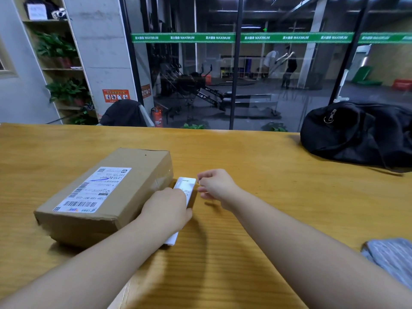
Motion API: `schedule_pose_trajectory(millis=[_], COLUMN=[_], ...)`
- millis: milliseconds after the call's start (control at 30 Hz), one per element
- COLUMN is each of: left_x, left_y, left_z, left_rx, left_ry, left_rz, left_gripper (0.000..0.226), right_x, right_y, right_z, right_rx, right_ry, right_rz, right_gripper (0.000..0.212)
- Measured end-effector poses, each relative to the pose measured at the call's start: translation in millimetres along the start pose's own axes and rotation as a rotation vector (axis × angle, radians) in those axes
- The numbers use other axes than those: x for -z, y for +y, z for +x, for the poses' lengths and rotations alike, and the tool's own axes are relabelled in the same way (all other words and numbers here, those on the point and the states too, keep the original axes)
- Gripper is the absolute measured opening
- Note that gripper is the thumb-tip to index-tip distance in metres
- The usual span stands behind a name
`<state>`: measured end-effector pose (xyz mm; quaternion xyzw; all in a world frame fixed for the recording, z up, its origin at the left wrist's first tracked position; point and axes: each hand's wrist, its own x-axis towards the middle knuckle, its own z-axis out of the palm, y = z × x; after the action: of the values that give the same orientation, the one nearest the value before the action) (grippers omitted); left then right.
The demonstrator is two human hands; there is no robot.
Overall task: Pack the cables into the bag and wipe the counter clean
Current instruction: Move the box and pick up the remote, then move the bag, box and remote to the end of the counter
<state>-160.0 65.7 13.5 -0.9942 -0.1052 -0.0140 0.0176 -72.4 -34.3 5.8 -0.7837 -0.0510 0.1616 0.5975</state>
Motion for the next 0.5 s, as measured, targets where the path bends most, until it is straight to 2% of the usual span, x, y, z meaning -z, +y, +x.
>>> schedule_pose_trajectory(millis=[100, 200, 300, 400, 500], left_x=[2.2, 8.1, 11.8, 19.9, 20.5], left_y=[11.3, 25.2, 41.0, 69.1, 102.0], left_z=[0.2, 7.4, 18.8, 24.2, 35.7], left_rx=[-0.029, -0.119, -0.243, -0.3, -0.328], left_ry=[0.12, 0.313, 0.48, 0.511, 0.412], left_rz=[0.029, -0.022, -0.085, -0.149, -0.189], left_gripper=[0.04, 0.043, 0.054, 0.07, 0.069], right_x=[14.5, 38.6, 71.1, 111.0, 154.7], right_y=[-2.0, -3.9, -1.8, 6.0, 16.3], right_z=[-5.1, -15.3, -21.7, -23.3, -21.2], right_rx=[0.19, 0.41, 0.552, 0.611, 0.596], right_ry=[0.075, 0.233, 0.386, 0.491, 0.589], right_rz=[-0.182, -0.389, -0.478, -0.53, -0.612], right_gripper=[0.033, 0.031, 0.03, 0.032, 0.037])
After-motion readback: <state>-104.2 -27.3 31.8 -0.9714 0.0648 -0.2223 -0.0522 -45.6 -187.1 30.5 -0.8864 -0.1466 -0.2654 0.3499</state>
